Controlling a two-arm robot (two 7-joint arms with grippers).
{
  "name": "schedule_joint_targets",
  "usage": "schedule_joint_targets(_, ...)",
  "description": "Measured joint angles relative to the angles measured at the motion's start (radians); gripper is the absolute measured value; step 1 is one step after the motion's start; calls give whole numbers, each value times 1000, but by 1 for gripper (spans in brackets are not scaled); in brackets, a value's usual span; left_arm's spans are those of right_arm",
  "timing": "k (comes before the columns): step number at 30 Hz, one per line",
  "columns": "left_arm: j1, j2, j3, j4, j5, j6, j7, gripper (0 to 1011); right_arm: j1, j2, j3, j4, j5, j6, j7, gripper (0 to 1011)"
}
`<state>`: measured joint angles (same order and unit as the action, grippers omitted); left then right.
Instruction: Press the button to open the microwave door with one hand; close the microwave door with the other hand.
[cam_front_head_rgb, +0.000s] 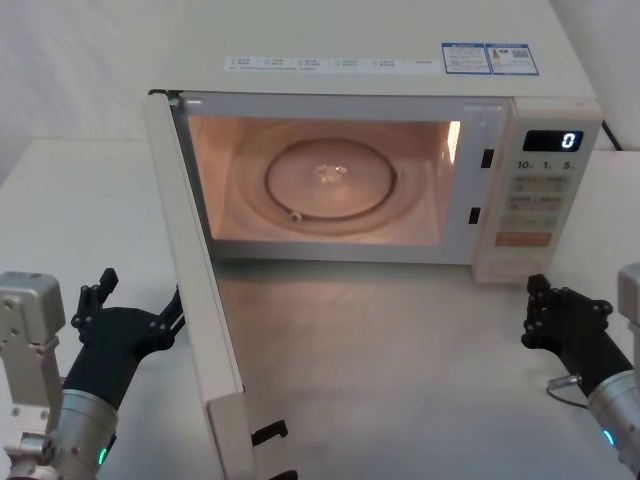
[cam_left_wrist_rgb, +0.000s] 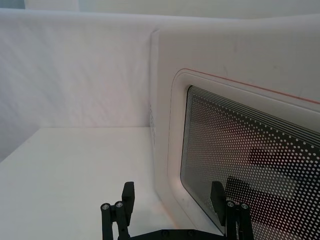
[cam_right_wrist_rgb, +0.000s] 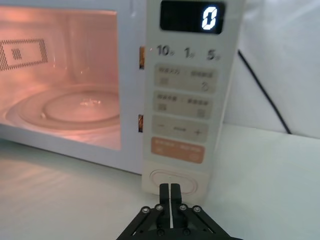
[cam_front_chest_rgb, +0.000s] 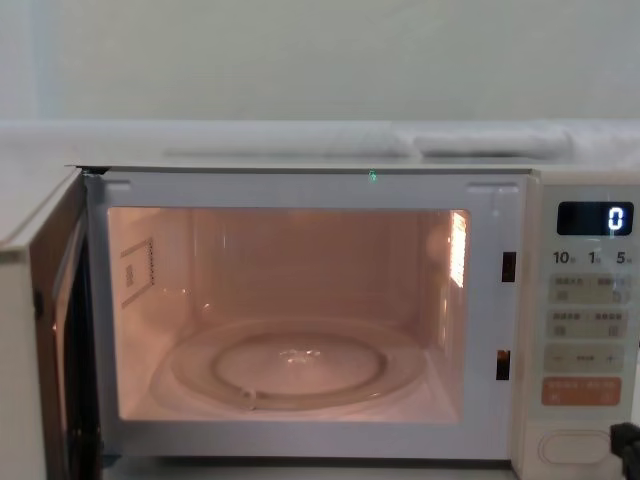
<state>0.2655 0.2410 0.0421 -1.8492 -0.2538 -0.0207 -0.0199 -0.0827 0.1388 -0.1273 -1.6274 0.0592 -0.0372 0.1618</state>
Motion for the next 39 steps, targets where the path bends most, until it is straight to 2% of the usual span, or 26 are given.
schedule_joint_targets(4,0,0,0,0,0,0,0,1001,-25,16,18,-25,29,-38,16,93)
schedule_joint_targets(10,0,0,0,0,0,0,0,1001,-42,47,28,-45,55,-62,47,267)
schedule_joint_targets(11,0,0,0,0,0,0,0,1001,-44,57,28,-50,58,-62,55,324)
schedule_joint_targets(14,0,0,0,0,0,0,0,1001,-47,76,23,-57,57,-60,65,382)
schedule_joint_targets(15,0,0,0,0,0,0,0,1001,-47,81,22,-59,55,-58,66,442)
schedule_joint_targets(19,0,0,0,0,0,0,0,1001,-47,106,11,-66,40,-46,75,535)
schedule_joint_targets(23,0,0,0,0,0,0,0,1001,-47,133,0,-72,31,-36,91,703)
schedule_joint_targets(27,0,0,0,0,0,0,0,1001,-46,144,-5,-73,31,-33,98,780)
schedule_joint_targets(30,0,0,0,0,0,0,0,1001,-47,152,-10,-75,31,-30,99,907)
schedule_joint_targets(35,0,0,0,0,0,0,0,1001,-47,152,-9,-75,31,-30,99,1002)
schedule_joint_targets(39,0,0,0,0,0,0,0,1001,-47,151,-9,-75,31,-30,99,1001)
